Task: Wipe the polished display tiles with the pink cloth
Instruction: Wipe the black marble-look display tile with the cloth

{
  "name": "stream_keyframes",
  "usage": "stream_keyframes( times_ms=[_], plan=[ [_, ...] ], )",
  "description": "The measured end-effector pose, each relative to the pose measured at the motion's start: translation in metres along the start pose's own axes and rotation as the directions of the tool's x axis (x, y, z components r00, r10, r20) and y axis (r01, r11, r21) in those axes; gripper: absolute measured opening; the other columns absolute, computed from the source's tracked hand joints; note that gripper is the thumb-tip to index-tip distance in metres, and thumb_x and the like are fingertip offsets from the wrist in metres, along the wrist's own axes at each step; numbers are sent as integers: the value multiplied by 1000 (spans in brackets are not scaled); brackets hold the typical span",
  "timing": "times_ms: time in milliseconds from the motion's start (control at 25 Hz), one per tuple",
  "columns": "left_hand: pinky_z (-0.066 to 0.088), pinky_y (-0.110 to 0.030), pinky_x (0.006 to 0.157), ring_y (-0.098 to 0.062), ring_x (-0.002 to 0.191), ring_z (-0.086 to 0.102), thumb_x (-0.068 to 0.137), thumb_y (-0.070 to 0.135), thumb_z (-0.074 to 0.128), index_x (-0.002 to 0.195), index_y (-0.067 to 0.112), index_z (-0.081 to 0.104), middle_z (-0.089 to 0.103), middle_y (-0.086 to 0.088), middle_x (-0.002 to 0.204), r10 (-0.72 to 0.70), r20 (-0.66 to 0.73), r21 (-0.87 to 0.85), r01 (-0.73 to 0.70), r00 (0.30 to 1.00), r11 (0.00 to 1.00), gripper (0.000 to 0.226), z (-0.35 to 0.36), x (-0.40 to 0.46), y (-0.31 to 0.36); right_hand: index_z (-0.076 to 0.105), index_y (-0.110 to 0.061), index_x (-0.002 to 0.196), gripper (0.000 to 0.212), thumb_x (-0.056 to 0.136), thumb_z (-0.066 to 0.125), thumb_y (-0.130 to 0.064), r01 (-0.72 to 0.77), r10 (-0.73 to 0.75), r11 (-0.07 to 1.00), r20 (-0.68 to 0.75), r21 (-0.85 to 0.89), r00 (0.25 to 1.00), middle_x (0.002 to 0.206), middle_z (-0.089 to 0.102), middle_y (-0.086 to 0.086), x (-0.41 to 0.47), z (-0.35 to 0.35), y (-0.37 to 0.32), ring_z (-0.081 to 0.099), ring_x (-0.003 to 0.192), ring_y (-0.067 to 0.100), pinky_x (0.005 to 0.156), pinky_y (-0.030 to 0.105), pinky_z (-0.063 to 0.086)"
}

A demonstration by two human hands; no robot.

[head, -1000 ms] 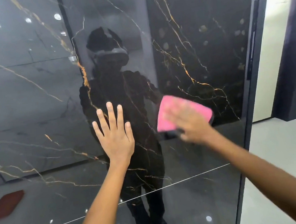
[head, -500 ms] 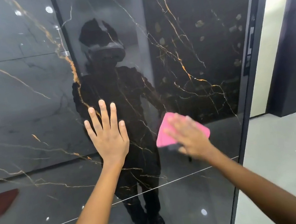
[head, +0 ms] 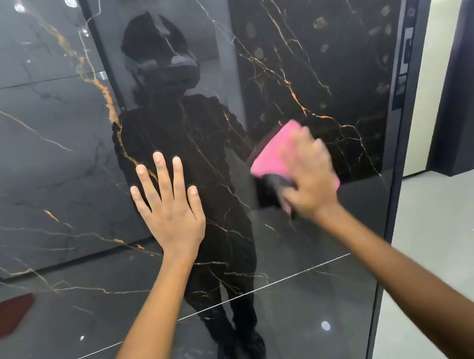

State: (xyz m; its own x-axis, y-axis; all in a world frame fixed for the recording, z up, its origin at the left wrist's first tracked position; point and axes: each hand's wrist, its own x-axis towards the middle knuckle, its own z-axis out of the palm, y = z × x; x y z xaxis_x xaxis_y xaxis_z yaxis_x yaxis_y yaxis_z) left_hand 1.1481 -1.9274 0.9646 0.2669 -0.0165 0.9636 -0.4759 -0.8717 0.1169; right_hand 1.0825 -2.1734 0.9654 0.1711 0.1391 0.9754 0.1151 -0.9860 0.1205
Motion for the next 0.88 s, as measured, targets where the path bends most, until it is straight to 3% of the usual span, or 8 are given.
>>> stream_keyframes(
  times_ms=[160, 240, 400, 480, 600, 720, 800, 880],
  plan=[
    [-6, -41, 120, -34, 147, 11, 105, 35, 21, 155, 20, 20, 21, -10, 160, -7, -10, 5, 7, 1000, 1000, 52, 2, -2, 0, 27, 4, 147, 78, 92, 50, -46, -467, 466, 883, -221, 51, 857, 154, 21, 25, 29, -2, 1, 16, 145, 36, 118, 47, 19],
    [-5, -42, 120, -35, 146, 12, 105, 35, 22, 155, 21, 18, 21, -10, 160, -5, -8, 5, 5, 1000, 1000, 52, 2, -1, 0, 14, -7, 153, 90, 86, 57, -49, -155, 156, 988, 39, -23, 987, 160, 6, 15, -56, 17, -46, 5, 147, 33, 120, 45, 11],
    [-4, -42, 120, -36, 146, 15, 104, 32, 27, 156, 22, 14, 23, -10, 160, 6, -28, -14, -6, 1000, 1000, 54, 2, -2, 2, 10, -16, 154, 80, 89, 51, -37, 430, -415, 902, 348, 35, 841, 161, -5, 10, -104, 7, -24, 2, 148, 29, 120, 41, 2],
    [-4, -42, 120, -37, 145, 16, 104, 31, 27, 156, 21, 14, 24, -11, 159, 8, -30, -11, -8, 1000, 1000, 54, 2, 0, 1, 27, -5, 149, 66, 95, 50, -35, 47, -52, 998, 97, 46, 994, 157, 15, 21, -38, -5, 11, 17, 144, 34, 120, 38, 10],
    [-5, -41, 120, -36, 145, 15, 105, 32, 25, 156, 22, 13, 25, -12, 159, 2, -24, -21, -2, 1000, 1000, 54, 2, -3, 2, 36, 8, 142, 70, 90, 58, -34, -534, 559, 829, -222, 166, 799, 150, 31, 27, 29, -11, 12, 27, 141, 35, 118, 38, 23],
    [-6, -41, 120, -36, 145, 15, 105, 32, 25, 156, 22, 13, 24, -11, 159, 0, 0, -22, 0, 1000, 1000, 54, 0, 0, 2, 41, -4, 140, 55, 94, 48, -33, -61, 66, 990, -33, 123, 997, 154, 26, 18, -56, 20, -44, 26, 141, 36, 116, 49, 23],
    [-6, -41, 120, -35, 146, 14, 104, 30, 29, 155, 21, 17, 23, -11, 159, -14, 24, -72, 16, 1000, 997, 53, -6, 3, 1, 22, -15, 151, 74, 85, 54, -28, 544, -541, 831, 394, 116, 743, 162, 8, 5, -139, 22, -61, 6, 148, 24, 121, 44, 6],
    [-8, -40, 120, -31, 149, 8, 103, 28, 33, 154, 20, 19, 19, -9, 161, -51, 51, -156, 59, 997, 986, 54, -12, -8, 3, 16, -19, 153, 91, 75, 62, -25, 763, -701, 620, 564, 180, 436, 161, 13, 2, -164, 12, -42, -4, 149, 19, 121, 41, -4]
  ],
)
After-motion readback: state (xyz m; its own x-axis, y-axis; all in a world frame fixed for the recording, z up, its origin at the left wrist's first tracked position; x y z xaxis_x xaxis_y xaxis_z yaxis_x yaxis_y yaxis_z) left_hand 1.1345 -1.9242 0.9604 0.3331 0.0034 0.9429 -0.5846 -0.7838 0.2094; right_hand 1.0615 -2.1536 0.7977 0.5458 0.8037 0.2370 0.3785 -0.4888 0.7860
